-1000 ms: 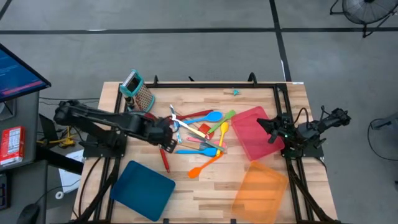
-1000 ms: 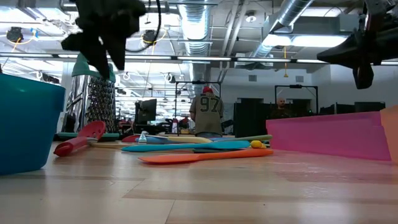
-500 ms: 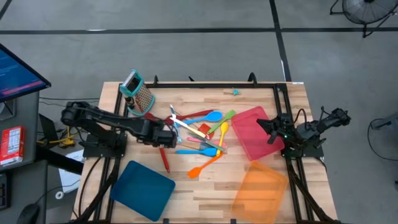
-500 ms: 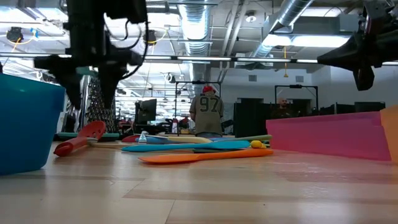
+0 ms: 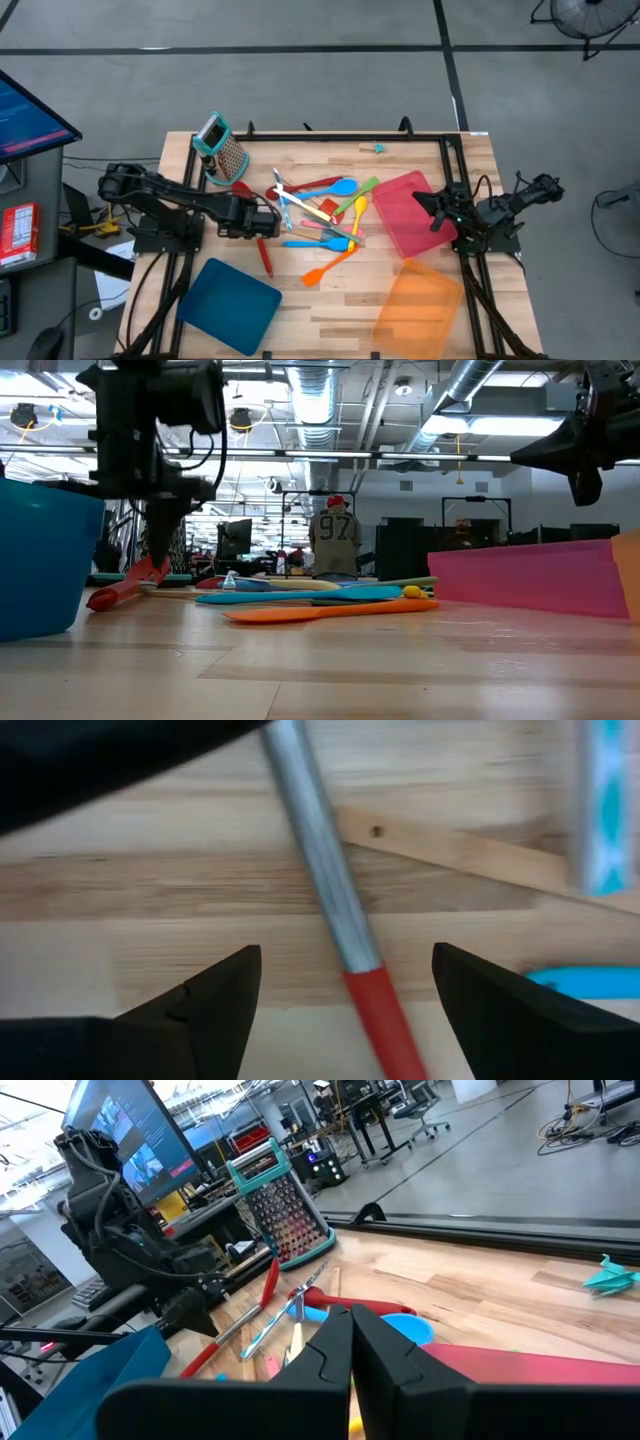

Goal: Pick & Place Kitchen Items
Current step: Put the left red serving spoon into the blue bin

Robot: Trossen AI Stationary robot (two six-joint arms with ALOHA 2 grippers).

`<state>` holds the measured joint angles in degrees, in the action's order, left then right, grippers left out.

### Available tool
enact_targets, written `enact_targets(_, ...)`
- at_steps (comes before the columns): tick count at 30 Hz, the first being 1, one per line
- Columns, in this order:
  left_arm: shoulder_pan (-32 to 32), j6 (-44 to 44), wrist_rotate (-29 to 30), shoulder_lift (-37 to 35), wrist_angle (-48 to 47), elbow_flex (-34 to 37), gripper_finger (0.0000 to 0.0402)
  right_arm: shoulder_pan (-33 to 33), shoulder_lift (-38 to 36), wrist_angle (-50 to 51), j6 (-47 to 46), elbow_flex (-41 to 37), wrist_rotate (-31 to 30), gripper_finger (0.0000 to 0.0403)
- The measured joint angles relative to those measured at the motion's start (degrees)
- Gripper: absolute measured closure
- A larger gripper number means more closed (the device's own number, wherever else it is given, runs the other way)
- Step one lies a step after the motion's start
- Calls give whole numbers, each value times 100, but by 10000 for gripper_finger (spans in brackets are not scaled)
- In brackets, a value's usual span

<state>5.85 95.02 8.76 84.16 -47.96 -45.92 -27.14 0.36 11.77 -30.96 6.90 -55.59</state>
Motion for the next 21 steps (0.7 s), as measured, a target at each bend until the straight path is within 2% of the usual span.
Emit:
enact_targets(6, -166, 2, -316, 11, 467, 343, 121, 0, 0, 0, -2, 0, 0, 403)
enact_targets(12, -281, 226, -327, 11, 1080, 640, 125, 0, 0, 5, -2, 0, 0, 403)
enact_targets(15, -278, 402, -438, 37, 1091, 756, 143, 0, 0, 21, -2, 0, 0, 403)
enact_targets(21, -281, 577, -519, 40, 1077, 913, 211, 2, 0, 22, -3, 0, 0, 403)
